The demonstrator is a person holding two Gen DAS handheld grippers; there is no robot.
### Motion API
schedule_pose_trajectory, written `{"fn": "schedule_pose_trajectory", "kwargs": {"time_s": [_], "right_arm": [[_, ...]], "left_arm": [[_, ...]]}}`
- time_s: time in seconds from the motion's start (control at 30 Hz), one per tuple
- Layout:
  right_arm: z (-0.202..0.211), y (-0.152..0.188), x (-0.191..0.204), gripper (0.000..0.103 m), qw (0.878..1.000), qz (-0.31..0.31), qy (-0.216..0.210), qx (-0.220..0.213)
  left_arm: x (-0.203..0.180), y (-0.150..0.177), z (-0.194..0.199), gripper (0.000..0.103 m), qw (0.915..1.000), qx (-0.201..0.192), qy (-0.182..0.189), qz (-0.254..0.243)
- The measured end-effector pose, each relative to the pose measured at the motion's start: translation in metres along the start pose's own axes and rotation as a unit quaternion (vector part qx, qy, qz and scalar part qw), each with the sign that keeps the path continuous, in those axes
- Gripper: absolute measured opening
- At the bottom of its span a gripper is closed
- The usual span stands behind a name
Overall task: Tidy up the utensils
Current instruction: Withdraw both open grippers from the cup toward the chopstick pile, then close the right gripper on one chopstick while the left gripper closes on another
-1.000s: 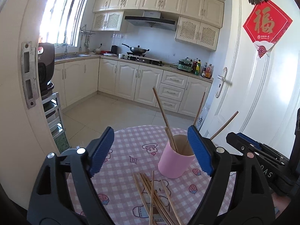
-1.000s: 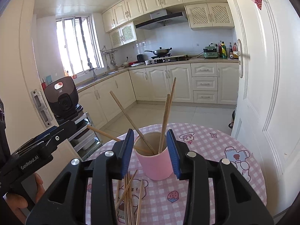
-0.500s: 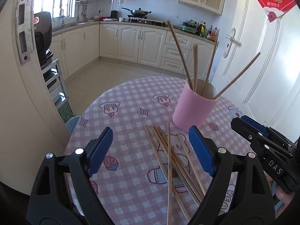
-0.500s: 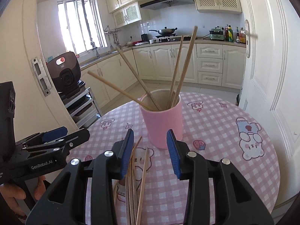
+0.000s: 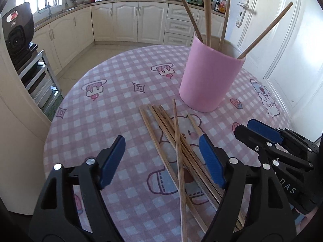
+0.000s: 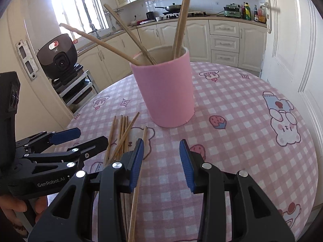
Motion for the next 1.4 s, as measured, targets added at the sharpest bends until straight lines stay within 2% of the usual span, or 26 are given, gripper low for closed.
{"fn": "schedule_pose_trajectory", "kwargs": {"time_s": [0.17,0.23,0.4,0.47,0.67,0.8,0.97,1.1,1.17,1.23,1.4], "right_arm": [[-0.012,0.008,-0.010,0.034,1.000,-0.010,-0.002,0.020],[-0.014,0.010,-0.010,0.035,1.000,-0.012,-0.004,0.026],[-0.019,0.012,-0.010,0.035,0.999,-0.014,-0.014,0.035],[-0.021,0.011,-0.006,0.035,0.999,-0.011,-0.019,0.039],[-0.030,0.008,0.007,0.035,0.998,0.004,-0.029,0.061],[-0.044,0.009,0.013,0.035,0.996,0.021,-0.024,0.087],[-0.058,0.004,0.016,0.034,0.993,0.038,-0.005,0.109],[-0.067,0.000,0.018,0.019,0.989,0.063,0.021,0.132],[-0.072,-0.002,0.021,0.017,0.986,0.080,0.030,0.142],[-0.074,-0.002,0.022,0.007,0.984,0.093,0.029,0.151],[-0.073,-0.001,0.019,0.005,0.985,0.085,0.017,0.152]], "left_arm": [[-0.016,0.004,-0.022,0.043,0.9992,0.036,0.011,-0.016],[-0.017,0.004,-0.028,0.042,0.9991,0.037,-0.001,-0.020],[-0.017,-0.002,-0.033,0.026,0.9990,0.042,0.004,-0.012],[-0.016,-0.004,-0.034,0.012,0.9991,0.039,-0.005,-0.018],[-0.012,-0.005,-0.031,0.007,0.9991,0.039,0.002,-0.015],[0.000,-0.004,-0.022,0.007,0.9993,0.035,0.012,-0.006],[0.019,-0.001,-0.016,0.007,0.9993,0.035,0.008,0.000],[0.027,0.001,-0.016,0.007,0.9993,0.037,0.007,0.006],[0.031,0.002,-0.014,0.007,0.9991,0.039,0.012,0.010],[0.027,0.001,-0.014,0.007,0.9990,0.040,0.016,0.013],[0.023,0.002,-0.009,0.007,0.9990,0.036,0.022,0.011]]}}
Point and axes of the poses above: each gripper's, at about its wrist camera, not at the fingertips, and z roughly against the way its jaws point, x to its left, y to its underside, the point moved 6 cm from there along -z, roughly the way its jaws point, and after that the axes turned 14 degrees about -y, right-handed, at the moved point
